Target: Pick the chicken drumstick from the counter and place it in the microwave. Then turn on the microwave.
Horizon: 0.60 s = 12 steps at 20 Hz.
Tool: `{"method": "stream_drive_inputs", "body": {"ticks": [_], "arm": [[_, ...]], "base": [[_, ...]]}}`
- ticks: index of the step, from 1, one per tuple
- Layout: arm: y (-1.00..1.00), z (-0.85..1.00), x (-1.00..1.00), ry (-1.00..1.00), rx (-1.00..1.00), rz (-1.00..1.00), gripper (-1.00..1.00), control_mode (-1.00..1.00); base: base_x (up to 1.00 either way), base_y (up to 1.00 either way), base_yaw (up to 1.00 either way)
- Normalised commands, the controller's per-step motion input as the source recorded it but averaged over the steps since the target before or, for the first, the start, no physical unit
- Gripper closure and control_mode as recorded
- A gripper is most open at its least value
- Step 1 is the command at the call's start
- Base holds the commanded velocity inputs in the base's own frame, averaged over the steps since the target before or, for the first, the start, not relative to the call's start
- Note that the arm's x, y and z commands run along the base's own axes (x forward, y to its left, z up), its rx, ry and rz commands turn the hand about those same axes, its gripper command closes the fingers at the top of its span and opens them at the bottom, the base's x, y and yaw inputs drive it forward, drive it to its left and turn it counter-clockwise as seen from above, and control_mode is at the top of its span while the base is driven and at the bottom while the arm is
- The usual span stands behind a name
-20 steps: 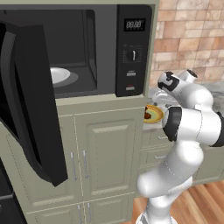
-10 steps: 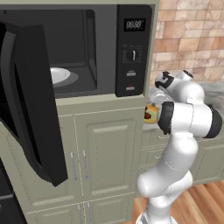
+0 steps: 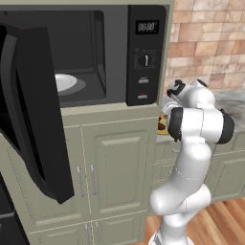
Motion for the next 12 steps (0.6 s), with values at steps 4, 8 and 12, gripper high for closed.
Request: {"method": "stream_drive_inputs", "body": {"ticks": [4,8,12], "arm": [[0.0,-0.15,0.17,-0.06,-0.01,0.08,-1.0,-1.0],[0.0,-0.16,0.07,-0.1,-0.03,0.07,-1.0,-1.0],[0.0,-0.21,0.11,-0.05,-0.02,0.06,-1.0,-1.0]], "base": [[0.0,0.0,0.0],[0.0,0.0,0.0],[0.0,0.0,0.0]]}}
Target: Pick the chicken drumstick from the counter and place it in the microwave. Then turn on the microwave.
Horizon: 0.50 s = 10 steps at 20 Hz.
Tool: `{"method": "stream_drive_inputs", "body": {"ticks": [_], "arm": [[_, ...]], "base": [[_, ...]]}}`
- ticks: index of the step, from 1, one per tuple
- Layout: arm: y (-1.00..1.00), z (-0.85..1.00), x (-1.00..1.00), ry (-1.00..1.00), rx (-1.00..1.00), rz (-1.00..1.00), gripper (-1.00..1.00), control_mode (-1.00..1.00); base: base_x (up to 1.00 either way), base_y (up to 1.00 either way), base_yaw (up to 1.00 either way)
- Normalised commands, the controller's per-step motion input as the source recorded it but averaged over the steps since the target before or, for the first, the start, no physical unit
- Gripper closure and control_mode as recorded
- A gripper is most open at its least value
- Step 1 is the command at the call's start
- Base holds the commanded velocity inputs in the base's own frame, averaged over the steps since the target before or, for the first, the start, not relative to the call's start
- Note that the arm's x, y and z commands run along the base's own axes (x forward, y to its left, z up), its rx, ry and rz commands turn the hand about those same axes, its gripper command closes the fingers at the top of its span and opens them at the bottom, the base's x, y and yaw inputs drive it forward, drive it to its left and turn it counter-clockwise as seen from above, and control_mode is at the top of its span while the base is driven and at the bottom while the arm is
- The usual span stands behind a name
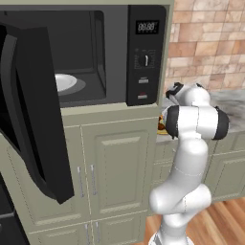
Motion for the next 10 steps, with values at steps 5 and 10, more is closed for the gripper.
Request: {"method": "stream_drive_inputs", "body": {"ticks": [5,10], "arm": [[0.0,-0.18,0.14,0.0,-0.01,0.05,-1.0,-1.0],[0.0,-0.15,0.17,0.0,-0.01,0.05,-1.0,-1.0]], "base": [[0.0,0.0,0.0],[0.0,0.0,0.0]]}}
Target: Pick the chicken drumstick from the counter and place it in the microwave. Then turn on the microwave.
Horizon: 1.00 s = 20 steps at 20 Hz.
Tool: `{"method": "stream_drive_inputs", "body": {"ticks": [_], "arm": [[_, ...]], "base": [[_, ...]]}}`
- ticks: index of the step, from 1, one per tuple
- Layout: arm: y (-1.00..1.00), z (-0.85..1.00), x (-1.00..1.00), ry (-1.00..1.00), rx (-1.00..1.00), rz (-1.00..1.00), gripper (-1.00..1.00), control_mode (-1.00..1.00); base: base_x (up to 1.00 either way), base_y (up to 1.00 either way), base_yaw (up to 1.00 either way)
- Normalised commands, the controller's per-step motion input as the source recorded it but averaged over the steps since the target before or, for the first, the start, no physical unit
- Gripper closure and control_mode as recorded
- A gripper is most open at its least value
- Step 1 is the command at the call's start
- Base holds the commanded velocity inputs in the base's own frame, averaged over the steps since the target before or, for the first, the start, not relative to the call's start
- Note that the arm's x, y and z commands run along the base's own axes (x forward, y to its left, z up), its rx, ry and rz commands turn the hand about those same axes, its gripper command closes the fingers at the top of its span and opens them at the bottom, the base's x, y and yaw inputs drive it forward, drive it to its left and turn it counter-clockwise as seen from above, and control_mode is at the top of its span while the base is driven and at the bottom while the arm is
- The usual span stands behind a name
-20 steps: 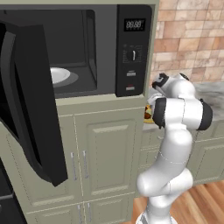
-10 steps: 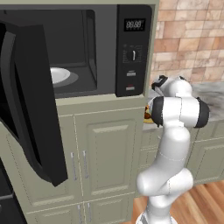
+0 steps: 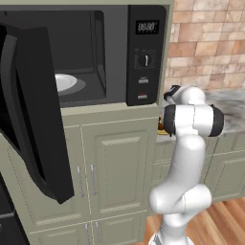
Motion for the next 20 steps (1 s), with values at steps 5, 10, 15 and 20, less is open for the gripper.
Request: {"method": "stream_drive_inputs", "body": {"ticks": [5,10,15,20], "arm": [[0.01,-0.15,0.15,0.0,-0.01,0.04,-1.0,-1.0],[0.05,-0.15,0.17,0.0,-0.01,0.04,-1.0,-1.0],[0.01,-0.13,0.17,0.0,0.0,0.03,-1.0,-1.0],[0.01,-0.12,0.18,0.0,0.0,0.02,-1.0,-1.0]], "base": [[0.0,0.0,0.0],[0.0,0.0,0.0],[0.0,0.0,0.0],[0.0,0.0,0.0]]}}
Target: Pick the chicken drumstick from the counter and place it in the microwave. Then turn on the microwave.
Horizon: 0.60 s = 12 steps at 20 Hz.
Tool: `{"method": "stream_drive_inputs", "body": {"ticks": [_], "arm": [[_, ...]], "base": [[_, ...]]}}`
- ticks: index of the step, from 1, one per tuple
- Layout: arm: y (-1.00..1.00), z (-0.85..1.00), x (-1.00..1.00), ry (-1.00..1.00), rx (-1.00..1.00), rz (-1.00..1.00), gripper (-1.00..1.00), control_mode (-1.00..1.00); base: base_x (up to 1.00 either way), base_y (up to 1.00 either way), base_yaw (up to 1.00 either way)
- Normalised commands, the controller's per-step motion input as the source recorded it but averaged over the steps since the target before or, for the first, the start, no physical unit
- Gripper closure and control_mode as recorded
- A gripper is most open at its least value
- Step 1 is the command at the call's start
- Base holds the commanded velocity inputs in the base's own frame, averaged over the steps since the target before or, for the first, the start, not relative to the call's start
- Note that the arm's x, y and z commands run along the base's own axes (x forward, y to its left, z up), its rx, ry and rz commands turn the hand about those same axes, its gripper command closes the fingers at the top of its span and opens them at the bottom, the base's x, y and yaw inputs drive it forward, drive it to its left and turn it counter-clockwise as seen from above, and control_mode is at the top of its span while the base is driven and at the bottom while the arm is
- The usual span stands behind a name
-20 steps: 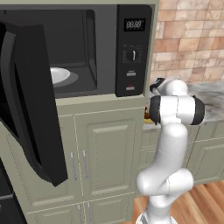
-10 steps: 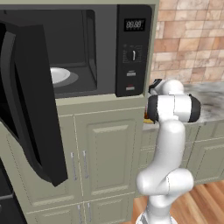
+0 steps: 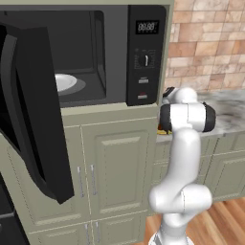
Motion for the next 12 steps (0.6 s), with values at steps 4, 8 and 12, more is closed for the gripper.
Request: {"method": "stream_drive_inputs", "body": {"ticks": [4,8,12], "arm": [[0.02,-0.09,0.17,0.0,0.0,0.01,-1.0,-1.0],[0.06,-0.13,0.15,0.0,0.0,0.02,-1.0,-1.0],[0.04,-0.14,0.17,0.0,0.0,0.01,-1.0,-1.0]], "base": [[0.0,0.0,0.0],[0.0,0.0,0.0],[0.0,0.0,0.0]]}}
